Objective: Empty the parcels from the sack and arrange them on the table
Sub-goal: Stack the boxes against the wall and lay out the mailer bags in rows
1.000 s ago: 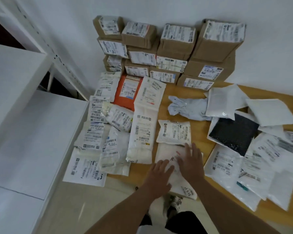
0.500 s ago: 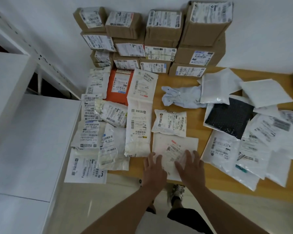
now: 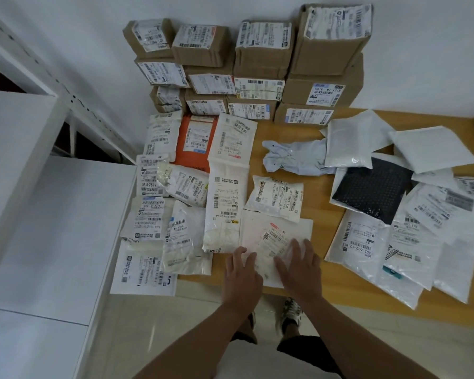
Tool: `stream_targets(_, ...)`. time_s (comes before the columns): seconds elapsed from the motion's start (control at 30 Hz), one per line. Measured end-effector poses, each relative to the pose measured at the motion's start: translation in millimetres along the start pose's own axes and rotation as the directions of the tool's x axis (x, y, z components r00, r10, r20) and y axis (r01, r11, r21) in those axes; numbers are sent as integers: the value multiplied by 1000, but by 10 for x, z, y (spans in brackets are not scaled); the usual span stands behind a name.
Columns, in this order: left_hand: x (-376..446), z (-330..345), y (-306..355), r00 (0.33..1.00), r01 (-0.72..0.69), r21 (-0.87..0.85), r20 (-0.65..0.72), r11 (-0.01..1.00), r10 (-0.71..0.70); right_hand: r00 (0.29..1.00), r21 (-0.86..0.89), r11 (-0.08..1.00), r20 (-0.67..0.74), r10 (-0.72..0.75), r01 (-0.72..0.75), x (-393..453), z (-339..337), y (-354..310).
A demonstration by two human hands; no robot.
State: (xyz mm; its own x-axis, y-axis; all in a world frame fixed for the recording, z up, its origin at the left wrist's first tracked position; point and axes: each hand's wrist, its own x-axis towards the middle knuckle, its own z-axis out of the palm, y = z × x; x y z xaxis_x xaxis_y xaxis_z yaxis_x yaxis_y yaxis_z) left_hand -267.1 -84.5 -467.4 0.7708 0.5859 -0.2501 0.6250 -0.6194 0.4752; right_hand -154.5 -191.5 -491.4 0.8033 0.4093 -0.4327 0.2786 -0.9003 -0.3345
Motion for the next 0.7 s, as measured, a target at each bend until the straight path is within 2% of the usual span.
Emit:
stream_targets(0.17, -7, 20, -30, 999, 35, 40, -1, 999, -35, 1000, -4, 1000, -9, 7, -7, -15, 16, -17)
stream_targets(0.3, 19, 50, -24, 999, -23, 28, 34, 999, 22, 997, 4, 997, -9, 78, -78, -21, -10, 60)
stream_targets(0.5, 27, 83, 71, 985, -61, 56, 165, 997, 51, 994, -5, 995, -57, 97, -97, -22, -26, 211)
stream_targets(0.7, 138, -89, -51, 1000, -15, 122, -24, 992, 18, 998, -81, 995, 10, 57, -56, -27, -37, 106)
